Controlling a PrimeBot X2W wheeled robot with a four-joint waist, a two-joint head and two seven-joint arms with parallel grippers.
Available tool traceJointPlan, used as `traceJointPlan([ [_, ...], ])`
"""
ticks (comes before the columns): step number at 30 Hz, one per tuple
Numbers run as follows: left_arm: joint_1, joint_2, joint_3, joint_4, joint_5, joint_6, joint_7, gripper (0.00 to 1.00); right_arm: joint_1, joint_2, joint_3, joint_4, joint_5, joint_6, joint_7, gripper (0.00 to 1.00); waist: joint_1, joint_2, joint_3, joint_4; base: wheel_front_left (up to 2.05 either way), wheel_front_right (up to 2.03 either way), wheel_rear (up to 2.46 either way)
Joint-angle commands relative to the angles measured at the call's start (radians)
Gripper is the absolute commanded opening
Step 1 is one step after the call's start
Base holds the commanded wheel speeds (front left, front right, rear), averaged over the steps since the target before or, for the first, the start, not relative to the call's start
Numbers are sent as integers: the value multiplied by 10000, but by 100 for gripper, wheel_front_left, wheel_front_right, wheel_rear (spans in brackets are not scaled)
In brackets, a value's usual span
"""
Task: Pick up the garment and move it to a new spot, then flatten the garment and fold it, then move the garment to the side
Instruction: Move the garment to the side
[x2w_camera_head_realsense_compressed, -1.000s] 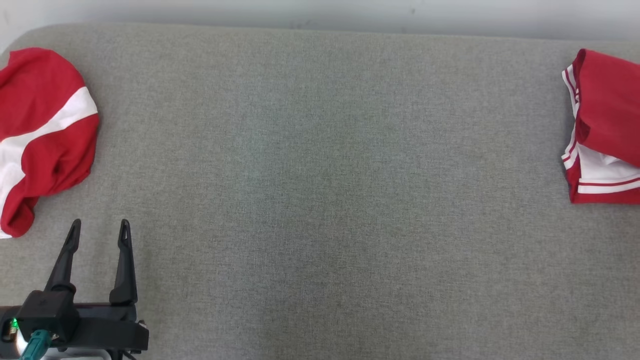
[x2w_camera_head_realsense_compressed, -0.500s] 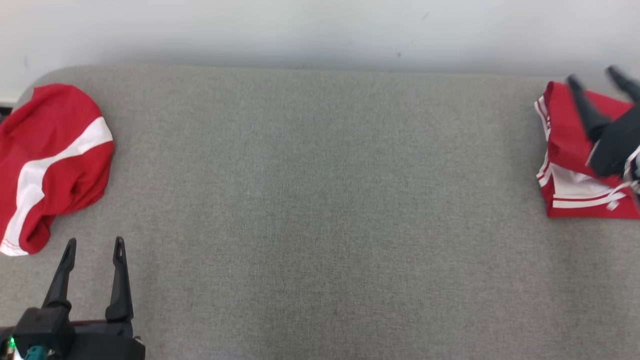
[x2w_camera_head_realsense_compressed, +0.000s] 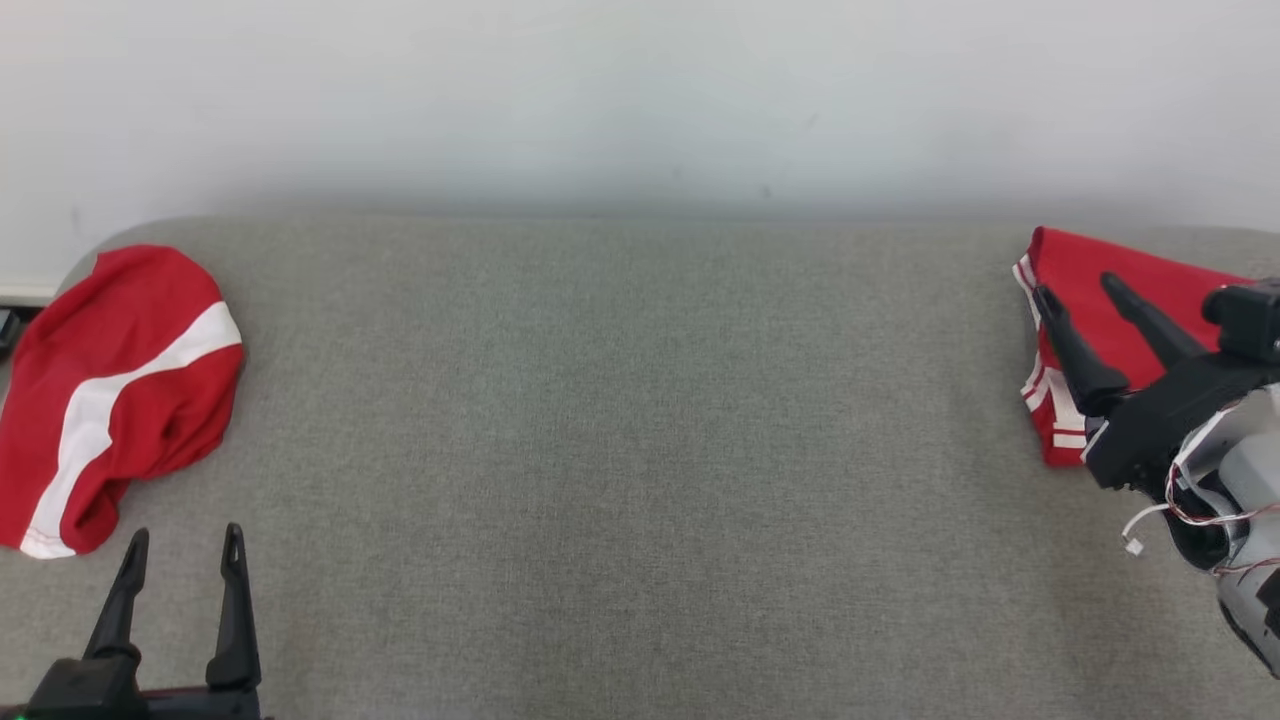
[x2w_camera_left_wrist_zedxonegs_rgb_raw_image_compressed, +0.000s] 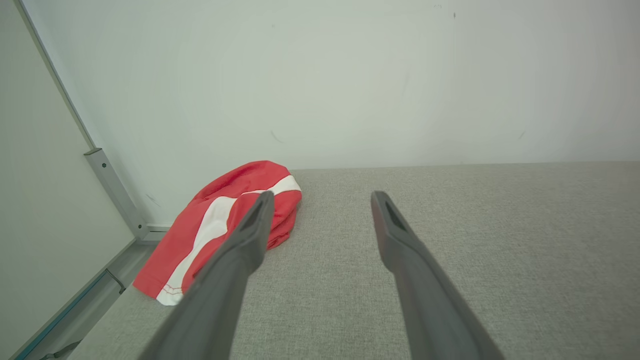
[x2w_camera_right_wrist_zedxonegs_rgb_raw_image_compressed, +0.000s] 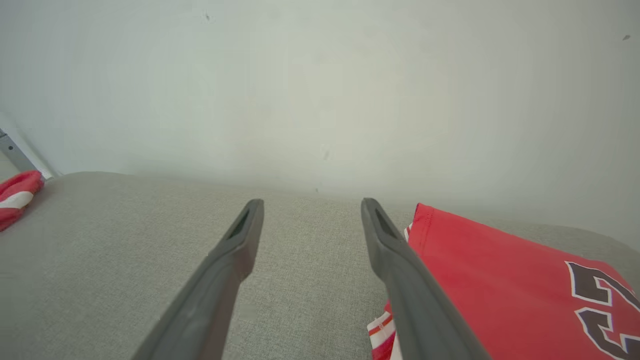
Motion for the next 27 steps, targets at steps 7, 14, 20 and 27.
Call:
traceJointPlan([
  [7, 432, 65, 134, -53, -93, 99, -45, 100, 2005, 827, -3235, -1549, -1876, -6, -64, 100, 2, 1, -648, -328, 0, 0, 0],
  [14, 679, 82, 68, -131, -48, 130, -45, 100, 3971, 1948, -5056, -3039, -3525, -6, -67, 100, 2, 1, -1007, -415, 0, 0, 0],
  [20, 952, 168, 126, -285, -42, 246, -45, 100, 5218, 2589, -6331, -4046, -4982, -6, -68, 100, 2, 1, -1160, -426, 0, 0, 0],
  [27, 1271, 444, 90, -302, 208, 386, 210, 100, 6426, 3440, -7474, -4516, -6260, -6, -57, 100, 2, 1, -1229, -584, 0, 0, 0],
])
